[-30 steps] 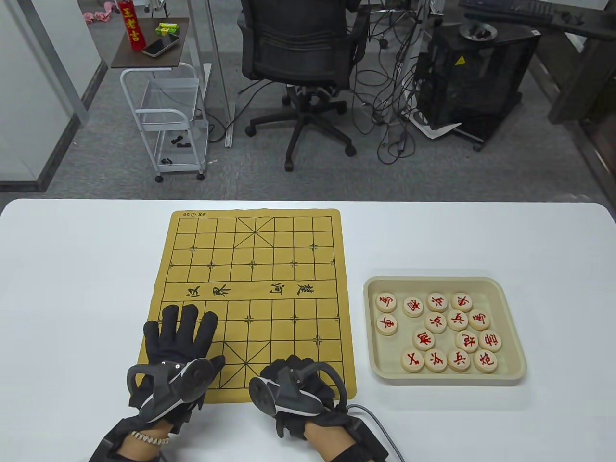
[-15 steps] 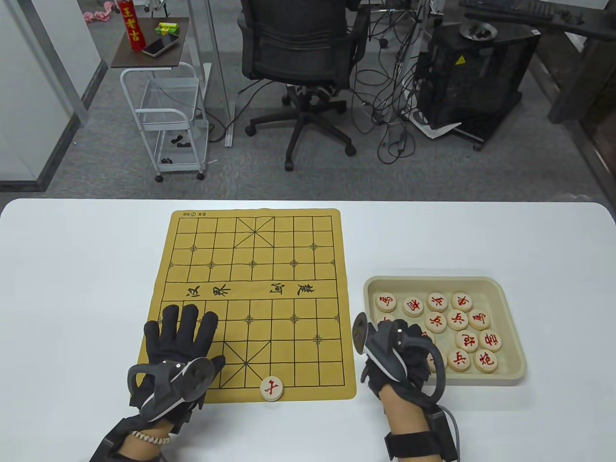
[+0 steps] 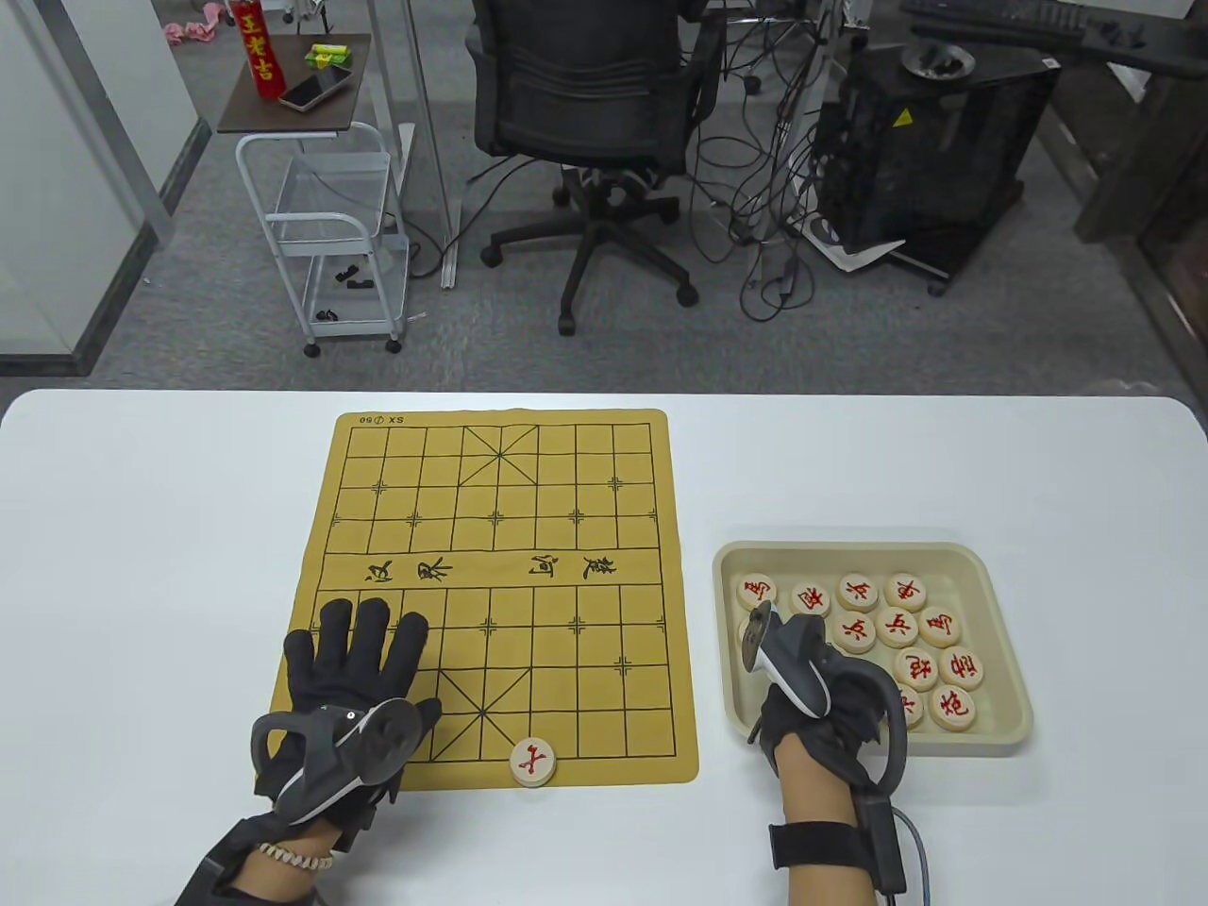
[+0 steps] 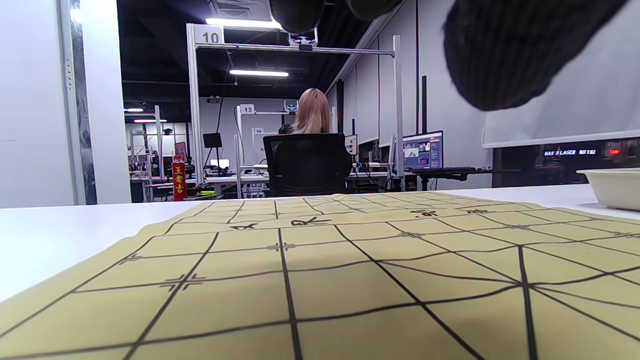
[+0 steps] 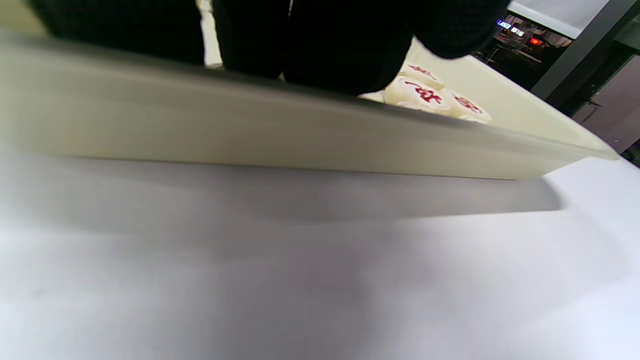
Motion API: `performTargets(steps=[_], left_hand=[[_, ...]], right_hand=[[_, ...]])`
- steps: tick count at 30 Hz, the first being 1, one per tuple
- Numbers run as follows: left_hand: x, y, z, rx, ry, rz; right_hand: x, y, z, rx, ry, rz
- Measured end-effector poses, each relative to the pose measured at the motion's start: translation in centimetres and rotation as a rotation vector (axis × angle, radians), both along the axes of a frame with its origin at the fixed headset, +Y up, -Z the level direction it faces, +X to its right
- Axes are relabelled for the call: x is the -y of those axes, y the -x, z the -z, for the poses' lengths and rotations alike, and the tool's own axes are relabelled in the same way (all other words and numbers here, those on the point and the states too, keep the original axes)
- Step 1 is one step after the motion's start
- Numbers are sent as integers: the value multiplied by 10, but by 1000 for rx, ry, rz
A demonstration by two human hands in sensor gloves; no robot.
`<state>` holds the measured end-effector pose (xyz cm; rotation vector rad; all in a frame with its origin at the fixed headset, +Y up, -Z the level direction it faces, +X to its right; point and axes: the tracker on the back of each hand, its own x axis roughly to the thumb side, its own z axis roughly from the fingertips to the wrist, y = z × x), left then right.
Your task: Set up Chinese chess pieces
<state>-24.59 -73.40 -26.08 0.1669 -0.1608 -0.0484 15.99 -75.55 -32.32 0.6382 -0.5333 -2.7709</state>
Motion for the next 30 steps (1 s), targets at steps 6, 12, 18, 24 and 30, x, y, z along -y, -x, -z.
performTargets(steps=[6, 12, 18, 24, 30], left_hand=[[0, 0, 0, 1, -2, -2], [0, 1, 1, 1, 0, -8], [1, 1, 1, 3, 3, -8], [2, 1, 1, 6, 2, -10], [3, -1, 0, 15, 5, 2]], right_hand=[[3, 6, 4, 23, 18, -60], [-1, 6, -1, 22, 13, -42], [-1, -4, -8, -7, -95, 7], [-15, -6, -18, -75, -275, 66], [-52, 43, -39, -325, -503, 174]])
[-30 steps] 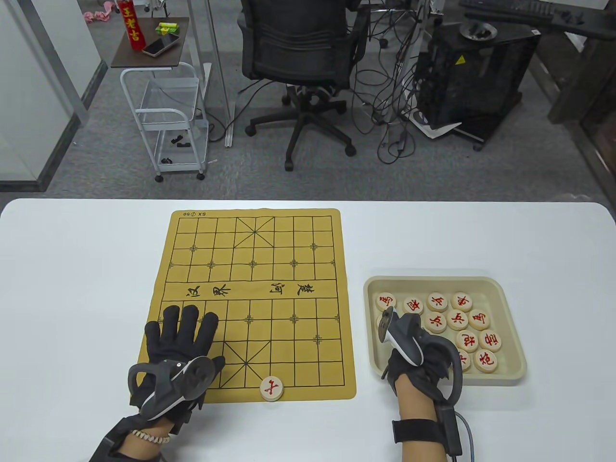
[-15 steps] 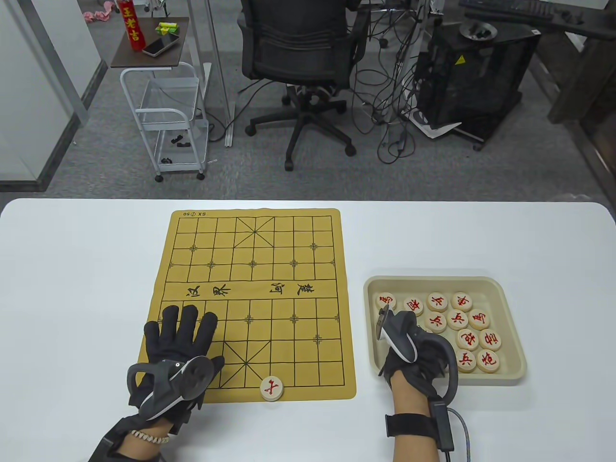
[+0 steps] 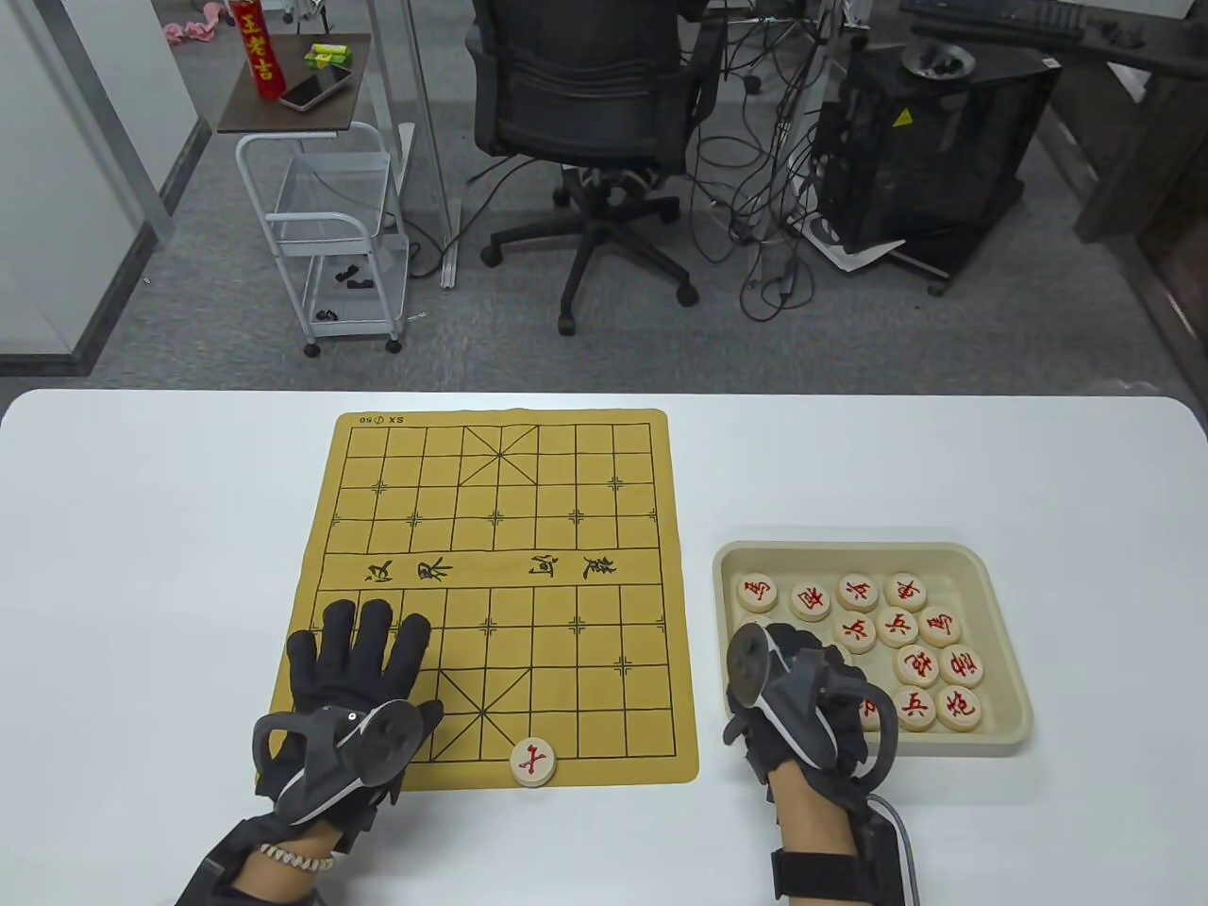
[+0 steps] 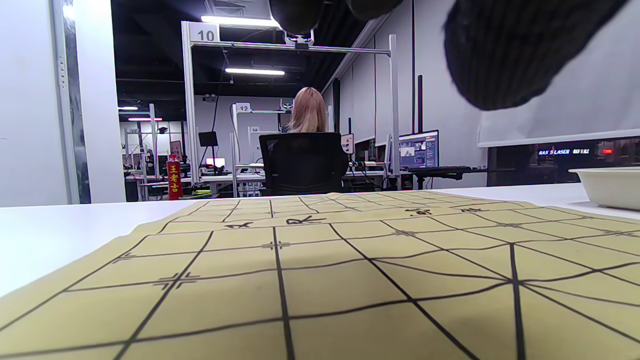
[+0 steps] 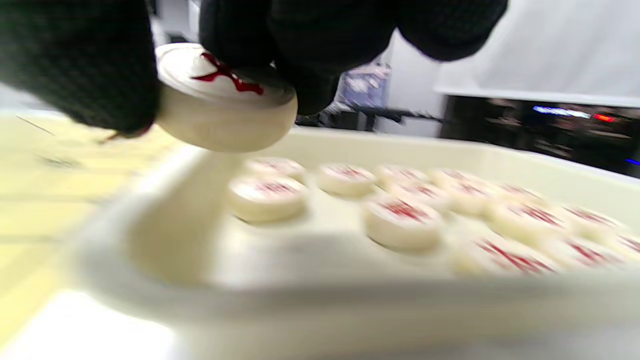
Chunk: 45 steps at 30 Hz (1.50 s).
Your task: Set up Chinese chess pieces
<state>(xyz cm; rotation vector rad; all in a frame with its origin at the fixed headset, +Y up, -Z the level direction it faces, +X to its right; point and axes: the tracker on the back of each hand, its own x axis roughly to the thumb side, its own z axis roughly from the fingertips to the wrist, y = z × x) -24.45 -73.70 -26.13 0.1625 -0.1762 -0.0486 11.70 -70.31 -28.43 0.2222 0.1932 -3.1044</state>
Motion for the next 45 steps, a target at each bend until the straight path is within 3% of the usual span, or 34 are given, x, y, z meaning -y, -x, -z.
performTargets(steps=[3, 7, 11, 13, 16, 19, 24, 32, 36, 39, 45], left_hand=[[0, -1, 0, 4, 4, 1], [2, -2, -1, 7, 7, 8], [3, -5, -1, 18, 26, 6], [3, -8, -3, 45, 31, -10], [-1, -12, -8, 92, -4, -57], [-6, -19, -13, 171, 13, -246], [-4, -39, -16, 244, 141, -475], [14, -47, -9, 180, 344, -753], [18, -43, -4, 167, 394, -786], [15, -33, -1, 141, 365, -774], [4, -4, 5, 103, 323, -588]], right_hand=[[-10, 32, -11, -118, -92, 17], [-12, 80, -31, -389, -180, 114], [19, 115, -50, -570, -243, 175], [33, 124, -49, -624, -167, 107], [37, 124, -50, -614, -188, 74], [32, 125, -53, -616, -215, 99], [30, 132, -60, -646, -253, 67], [33, 141, -69, -676, -271, 28], [35, 142, -67, -680, -245, 20], [37, 136, -64, -673, -211, 20], [52, 109, -48, -565, -52, 50]])
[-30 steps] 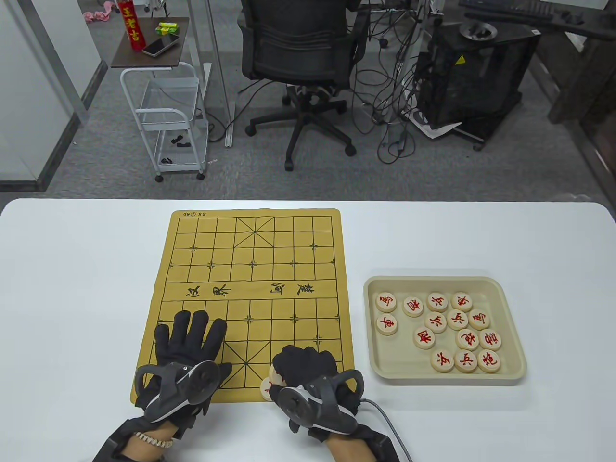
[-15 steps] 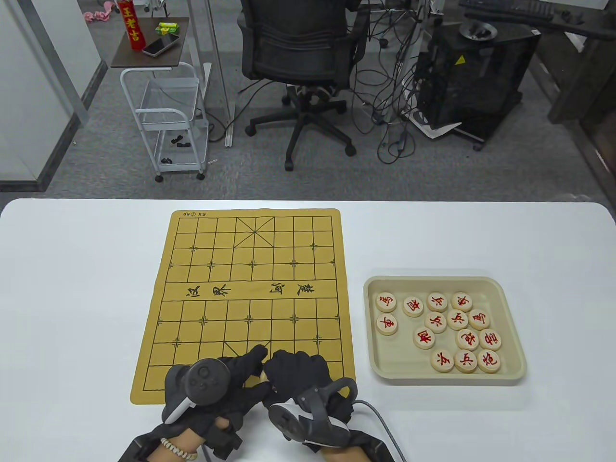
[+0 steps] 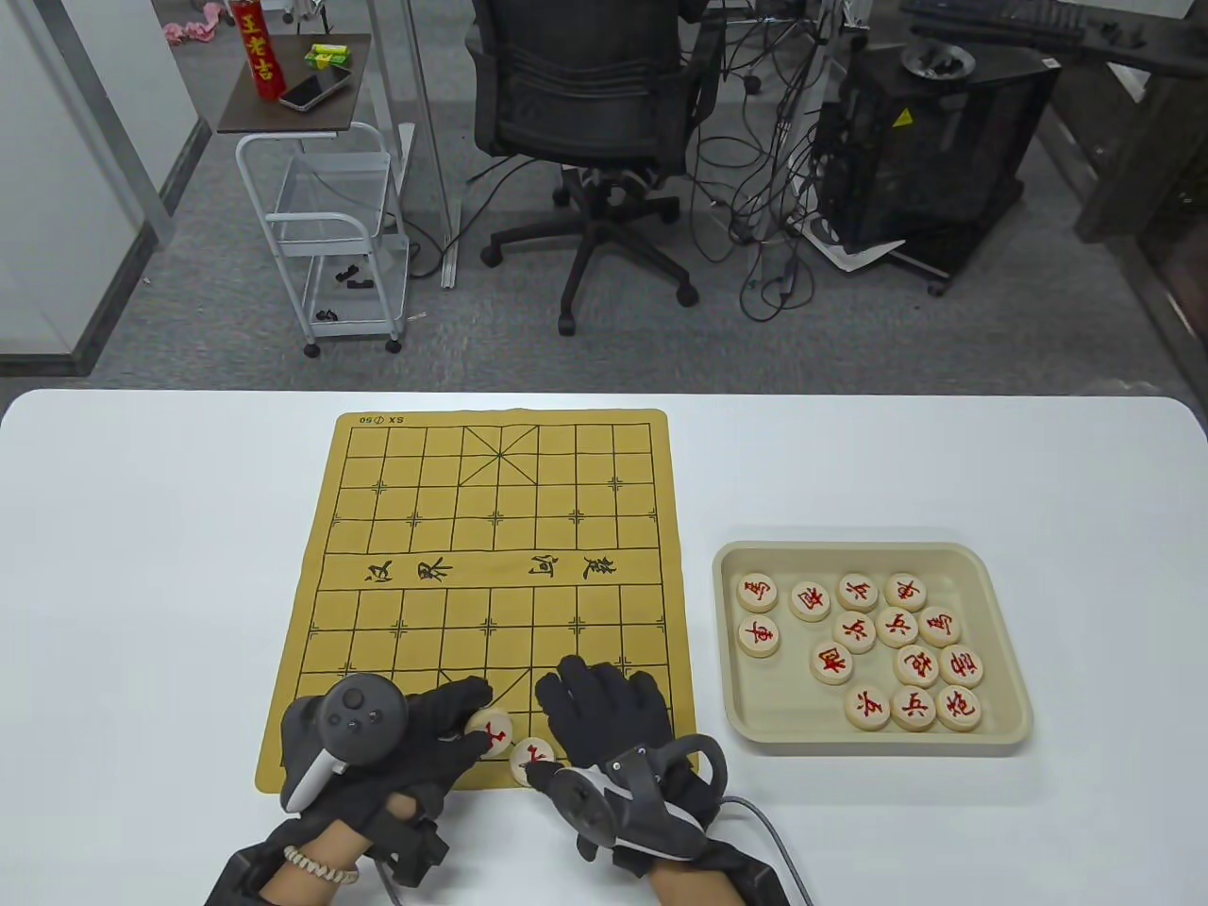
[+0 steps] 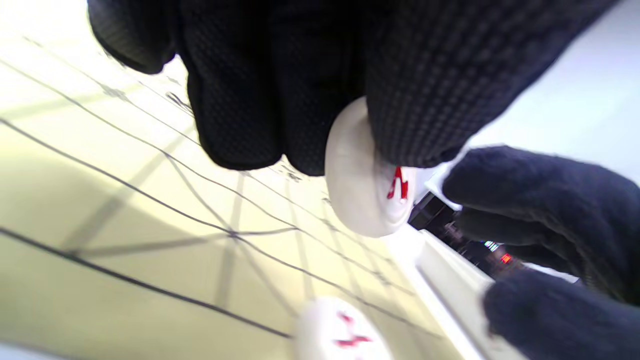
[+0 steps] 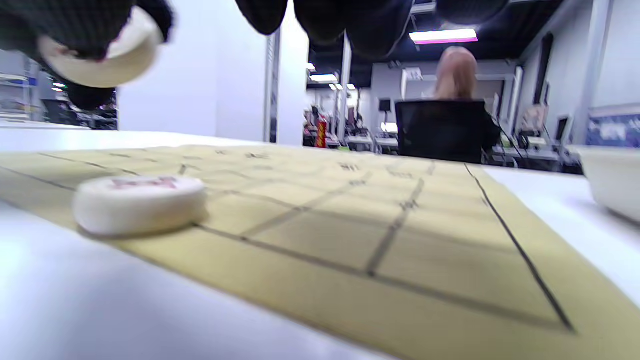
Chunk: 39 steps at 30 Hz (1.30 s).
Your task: Set up Chinese chess pieces
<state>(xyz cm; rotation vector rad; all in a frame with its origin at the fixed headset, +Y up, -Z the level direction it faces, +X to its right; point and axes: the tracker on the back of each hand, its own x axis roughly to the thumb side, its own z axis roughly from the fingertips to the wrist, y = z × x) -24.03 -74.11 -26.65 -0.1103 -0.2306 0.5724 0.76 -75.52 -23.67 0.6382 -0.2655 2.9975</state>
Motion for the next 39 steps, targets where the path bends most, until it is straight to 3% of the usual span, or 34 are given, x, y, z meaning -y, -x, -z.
performTargets(steps=[3, 11, 14, 20, 27, 30, 34, 39], left_hand=[[1, 10, 6, 11, 48, 137], [26, 18, 18, 13, 242, 295], [27, 18, 18, -16, 237, 312], [29, 9, 15, -43, 157, 557], [28, 12, 15, -37, 171, 521], [18, 18, 14, -87, 99, 485], [-1, 28, 7, -191, -106, 427], [-9, 32, 2, -232, -243, 395]], right_hand=[[5, -10, 5, 32, 54, 8], [11, -13, 9, 47, 84, 1], [10, -12, 8, 46, 78, -6], [12, -12, 7, 42, 76, -6], [12, -12, 6, 50, 87, -7], [13, -12, 6, 50, 95, -1], [14, -12, 7, 58, 101, -12], [1, -27, 17, 126, 100, 25]])
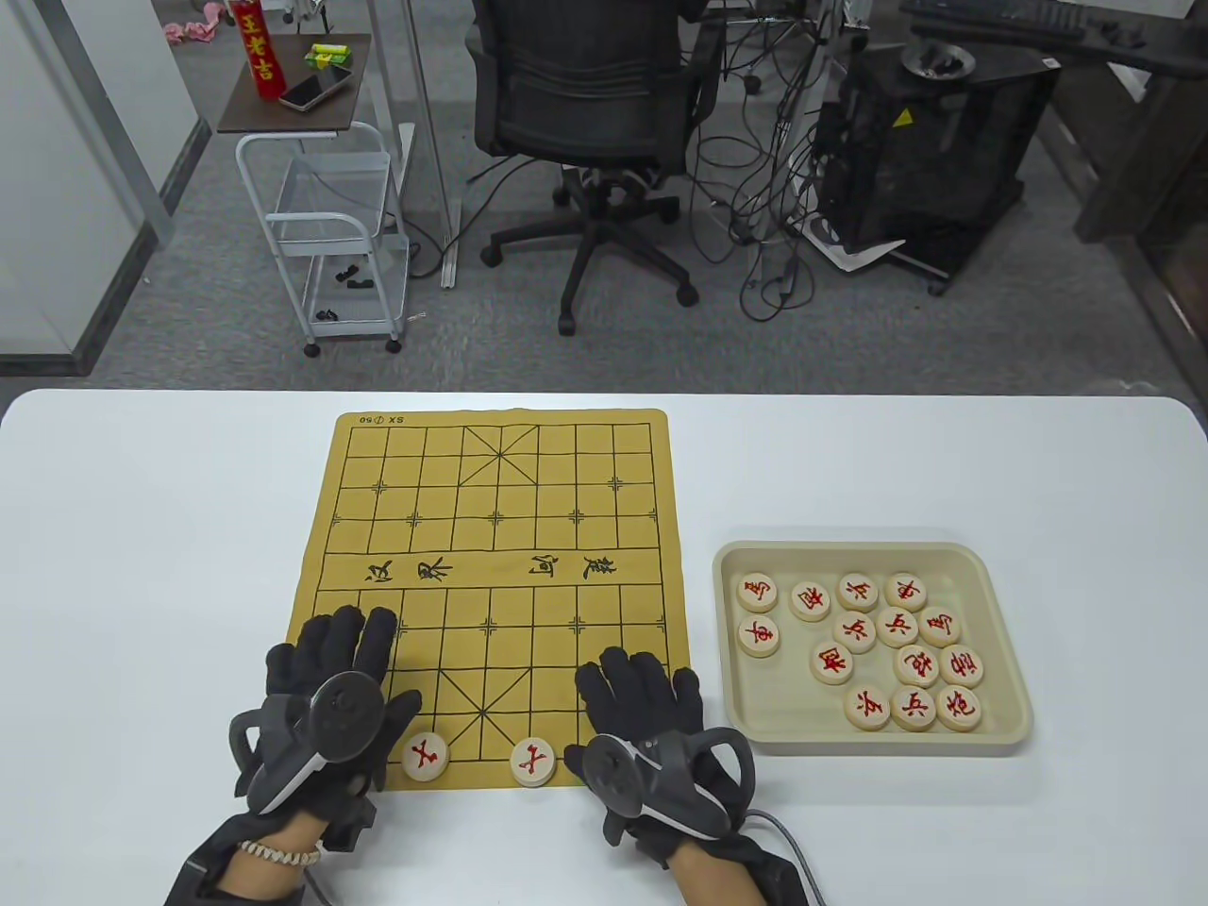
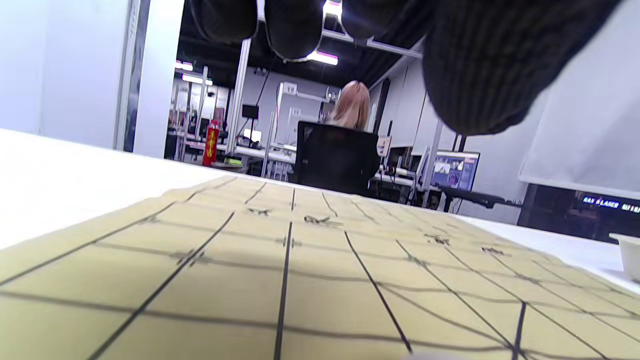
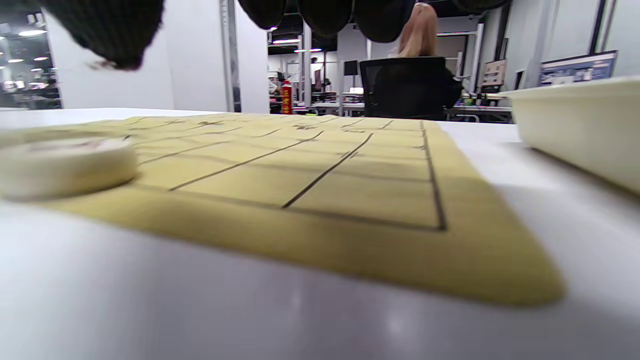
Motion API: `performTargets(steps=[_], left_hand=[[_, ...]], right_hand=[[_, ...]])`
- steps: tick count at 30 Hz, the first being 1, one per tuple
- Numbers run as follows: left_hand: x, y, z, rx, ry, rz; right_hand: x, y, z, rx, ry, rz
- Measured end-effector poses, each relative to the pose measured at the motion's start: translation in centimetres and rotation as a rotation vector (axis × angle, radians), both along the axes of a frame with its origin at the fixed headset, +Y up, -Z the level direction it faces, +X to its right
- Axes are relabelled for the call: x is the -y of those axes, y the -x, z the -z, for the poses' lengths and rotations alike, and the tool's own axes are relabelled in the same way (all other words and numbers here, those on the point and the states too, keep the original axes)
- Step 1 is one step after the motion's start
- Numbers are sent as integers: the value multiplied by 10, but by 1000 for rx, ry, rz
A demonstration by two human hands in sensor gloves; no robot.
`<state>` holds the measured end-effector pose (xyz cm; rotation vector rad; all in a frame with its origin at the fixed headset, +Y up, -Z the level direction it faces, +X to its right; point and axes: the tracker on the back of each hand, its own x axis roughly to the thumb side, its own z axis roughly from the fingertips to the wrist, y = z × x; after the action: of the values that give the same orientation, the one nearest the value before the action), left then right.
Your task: Set up Chinese chess pieces
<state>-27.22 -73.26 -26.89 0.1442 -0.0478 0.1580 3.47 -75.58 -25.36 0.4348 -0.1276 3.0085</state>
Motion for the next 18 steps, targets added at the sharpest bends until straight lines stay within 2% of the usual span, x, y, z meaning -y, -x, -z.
performTargets(steps=[2, 4, 6, 9, 12, 18], left_hand=[[-1, 0, 0, 3, -25, 3], [0, 0, 0, 4, -15, 10], [1, 0, 1, 6, -5, 30], [2, 1, 2, 2, 7, 21], [3, 1, 3, 3, 20, 28], [2, 1, 3, 3, 25, 30]], right_hand=[[-10, -12, 9, 70, 13, 56], [-25, -34, 25, 205, -12, 98], [-36, -52, 41, 285, -58, -3], [-42, -73, 62, 361, -11, -107], [-38, -91, 84, 384, 91, -188], [-7, -101, 113, 437, 253, -296]])
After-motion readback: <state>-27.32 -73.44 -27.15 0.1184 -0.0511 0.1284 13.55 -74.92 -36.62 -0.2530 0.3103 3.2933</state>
